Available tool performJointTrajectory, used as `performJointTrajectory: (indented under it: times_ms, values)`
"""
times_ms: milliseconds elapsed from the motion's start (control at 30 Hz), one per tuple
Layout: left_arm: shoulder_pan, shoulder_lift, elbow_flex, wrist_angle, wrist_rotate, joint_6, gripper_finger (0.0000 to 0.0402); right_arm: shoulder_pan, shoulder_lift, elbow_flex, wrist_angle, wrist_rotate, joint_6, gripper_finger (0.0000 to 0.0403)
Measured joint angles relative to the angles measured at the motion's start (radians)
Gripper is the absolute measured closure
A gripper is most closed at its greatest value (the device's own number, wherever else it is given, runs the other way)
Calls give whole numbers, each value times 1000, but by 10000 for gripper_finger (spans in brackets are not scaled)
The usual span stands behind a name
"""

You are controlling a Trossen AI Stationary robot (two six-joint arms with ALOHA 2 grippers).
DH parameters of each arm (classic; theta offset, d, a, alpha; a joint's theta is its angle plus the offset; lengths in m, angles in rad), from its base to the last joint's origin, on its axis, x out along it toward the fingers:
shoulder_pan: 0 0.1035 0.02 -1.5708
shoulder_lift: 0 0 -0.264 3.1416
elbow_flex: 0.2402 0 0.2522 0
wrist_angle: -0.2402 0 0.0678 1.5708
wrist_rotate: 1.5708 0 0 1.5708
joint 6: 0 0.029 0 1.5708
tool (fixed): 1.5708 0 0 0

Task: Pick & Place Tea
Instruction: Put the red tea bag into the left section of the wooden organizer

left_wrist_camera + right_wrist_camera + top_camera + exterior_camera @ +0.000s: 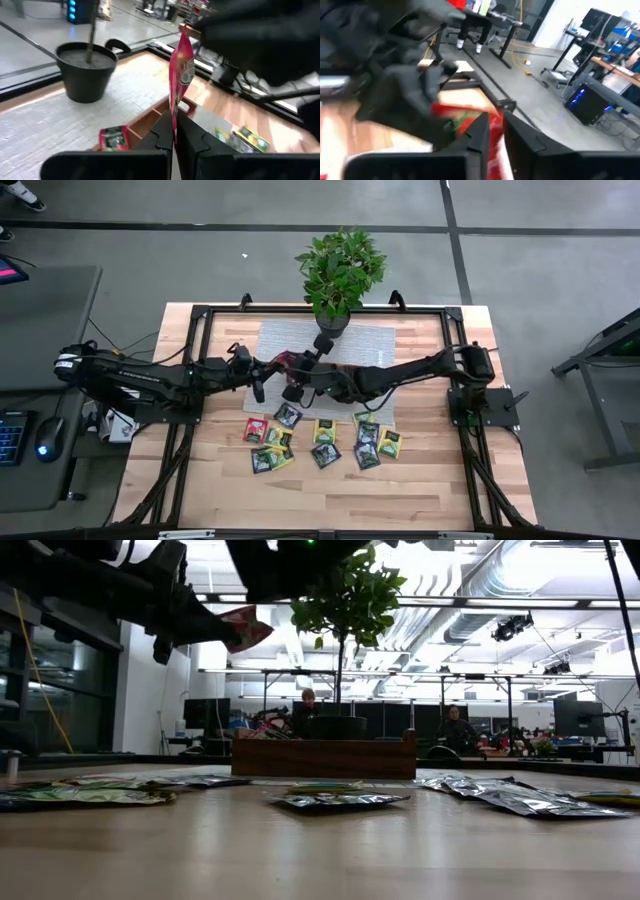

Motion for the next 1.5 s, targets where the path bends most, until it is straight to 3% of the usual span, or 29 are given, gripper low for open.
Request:
performJointTrajectory:
  times_ms: [200,367,667,933,1167,1367,1500]
  values:
    - [0,0,0,4,60,42,401,-16,-60,0,-94,8,32,254]
    - [0,0,51,-92,112,102,401,-17,-142,1,-310,-11,182,208]
    - [22,43,373,-723,170,348,401,-16,-265,1,-717,-206,442,201]
    - [167,202,620,-1012,338,566,401,-16,-280,1,-987,-351,567,201]
    - [237,411,809,-1220,446,726,401,-16,-279,-10,-955,-383,547,201]
    - [216,556,951,-1322,442,810,401,-17,-267,-10,-752,-416,369,201]
    - [199,586,1020,-1320,439,829,401,-42,-251,-10,-659,-436,326,201]
